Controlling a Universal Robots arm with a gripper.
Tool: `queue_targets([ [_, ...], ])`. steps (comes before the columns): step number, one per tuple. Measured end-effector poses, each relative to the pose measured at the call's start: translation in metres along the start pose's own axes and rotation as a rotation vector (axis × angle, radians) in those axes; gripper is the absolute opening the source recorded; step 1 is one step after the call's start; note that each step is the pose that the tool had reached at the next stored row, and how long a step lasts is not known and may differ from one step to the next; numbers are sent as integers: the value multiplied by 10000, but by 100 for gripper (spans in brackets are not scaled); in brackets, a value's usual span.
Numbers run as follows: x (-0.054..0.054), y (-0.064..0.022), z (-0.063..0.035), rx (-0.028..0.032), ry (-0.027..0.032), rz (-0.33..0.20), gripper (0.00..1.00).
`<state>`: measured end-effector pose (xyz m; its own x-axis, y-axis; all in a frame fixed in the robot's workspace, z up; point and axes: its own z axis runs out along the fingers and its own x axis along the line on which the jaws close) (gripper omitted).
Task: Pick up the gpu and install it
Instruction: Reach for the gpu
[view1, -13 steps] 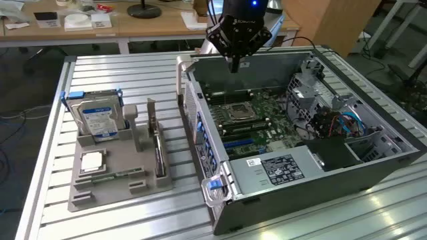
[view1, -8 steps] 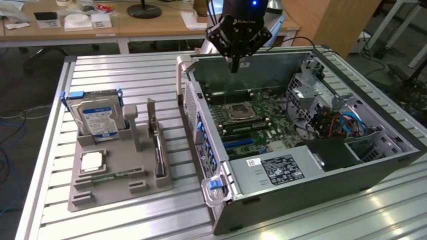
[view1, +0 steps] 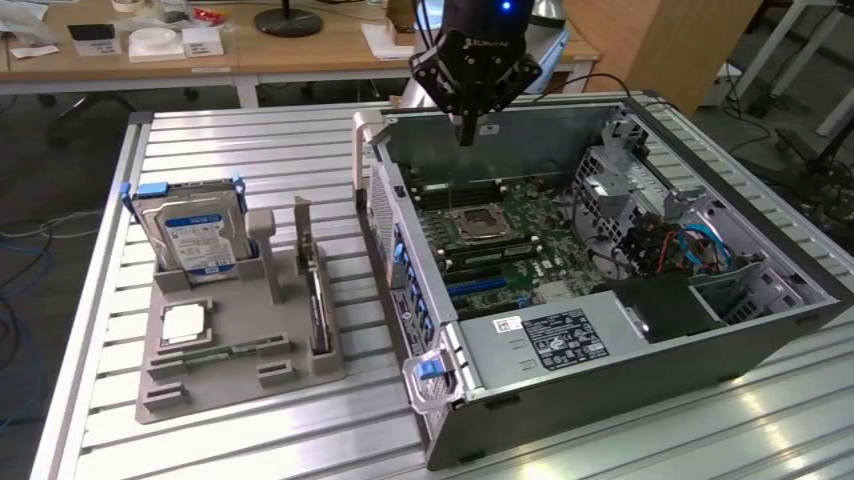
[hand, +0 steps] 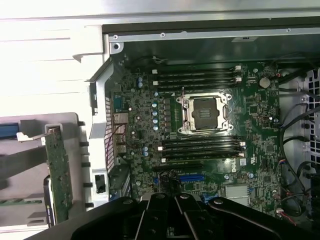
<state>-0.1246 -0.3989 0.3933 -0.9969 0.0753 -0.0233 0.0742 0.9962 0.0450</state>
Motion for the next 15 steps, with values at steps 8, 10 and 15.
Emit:
queue_targets([
  [8,120,-9,-3,2,0,-1,11],
  [10,156,-12,-3,2,-1,0,11],
  [15,240,-18,-5,2,-1,-1,11],
])
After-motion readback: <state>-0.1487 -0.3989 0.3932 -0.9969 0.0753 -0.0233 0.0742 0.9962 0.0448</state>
